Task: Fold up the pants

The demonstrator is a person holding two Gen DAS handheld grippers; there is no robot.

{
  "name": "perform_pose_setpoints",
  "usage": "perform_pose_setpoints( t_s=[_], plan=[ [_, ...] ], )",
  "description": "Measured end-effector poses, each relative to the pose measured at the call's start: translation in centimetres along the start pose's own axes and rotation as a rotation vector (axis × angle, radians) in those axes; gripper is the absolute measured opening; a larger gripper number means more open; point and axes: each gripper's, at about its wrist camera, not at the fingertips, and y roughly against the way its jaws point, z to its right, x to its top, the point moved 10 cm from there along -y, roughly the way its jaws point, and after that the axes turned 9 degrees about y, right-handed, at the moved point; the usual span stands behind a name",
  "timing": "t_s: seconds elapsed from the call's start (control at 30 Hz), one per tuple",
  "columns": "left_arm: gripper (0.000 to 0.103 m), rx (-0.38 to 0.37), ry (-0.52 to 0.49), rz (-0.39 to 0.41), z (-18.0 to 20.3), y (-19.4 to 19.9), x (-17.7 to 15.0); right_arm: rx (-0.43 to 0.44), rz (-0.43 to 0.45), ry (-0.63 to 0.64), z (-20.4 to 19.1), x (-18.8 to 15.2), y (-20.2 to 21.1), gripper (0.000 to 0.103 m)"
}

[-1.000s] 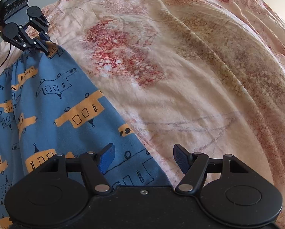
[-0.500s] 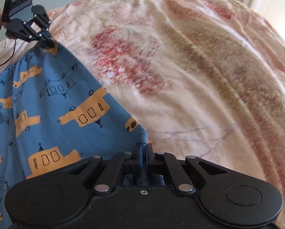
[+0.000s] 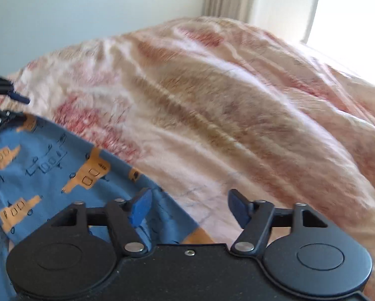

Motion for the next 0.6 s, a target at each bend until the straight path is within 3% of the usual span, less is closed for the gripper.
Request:
perform_pose_setpoints(
  t_s=[0.03, 0.1, 0.2, 0.23, 0.3, 0.43, 0.5, 0.53, 0.6],
  plan=[
    [0.069, -0.015, 0.003, 0.038, 0.6, 1.2, 0.7, -0.051, 0.023, -0.057, 2.2, -1.1, 2.5, 0.09],
    [0.078, -0.049, 0.004, 0.091, 2.3, 2.6, 1.9, -0.113, 0.015, -0.212, 6.7, -5.0, 6.5, 0.088],
    [0.08, -0.106, 0.02, 0.125, 6.1, 3.0, 3.7, -0.159, -0.074, -0.418, 10.5, -12.4, 9.3, 0.065],
    [0.08, -0.126, 0.022, 0.117, 7.6, 2.6, 4.2, -0.151, -0.103, -0.479, 10.8, -14.5, 9.3, 0.053],
    [0.08, -0.172, 0.026, 0.098, 9.9, 2.0, 4.5, -0.088, -0.115, -0.582, 10.1, -17.3, 8.9, 0.046],
    [0.08, -0.219, 0.002, 0.036, 13.8, 0.2, 3.7, 0.016, -0.135, -0.648, 7.5, -19.5, 7.1, 0.046],
    [0.08, -0.246, 0.008, 0.004, 15.0, -0.7, 2.9, 0.048, -0.1, -0.63, 7.0, -18.7, 6.8, 0.024],
    [0.08, -0.26, 0.014, -0.01, 15.5, -1.1, 2.6, 0.052, -0.087, -0.619, 7.0, -18.3, 6.7, 0.005],
    [0.081, -0.276, 0.017, -0.032, 16.1, -1.8, 2.2, 0.007, -0.063, -0.586, 8.7, -17.0, 6.8, 0.005]
  ],
)
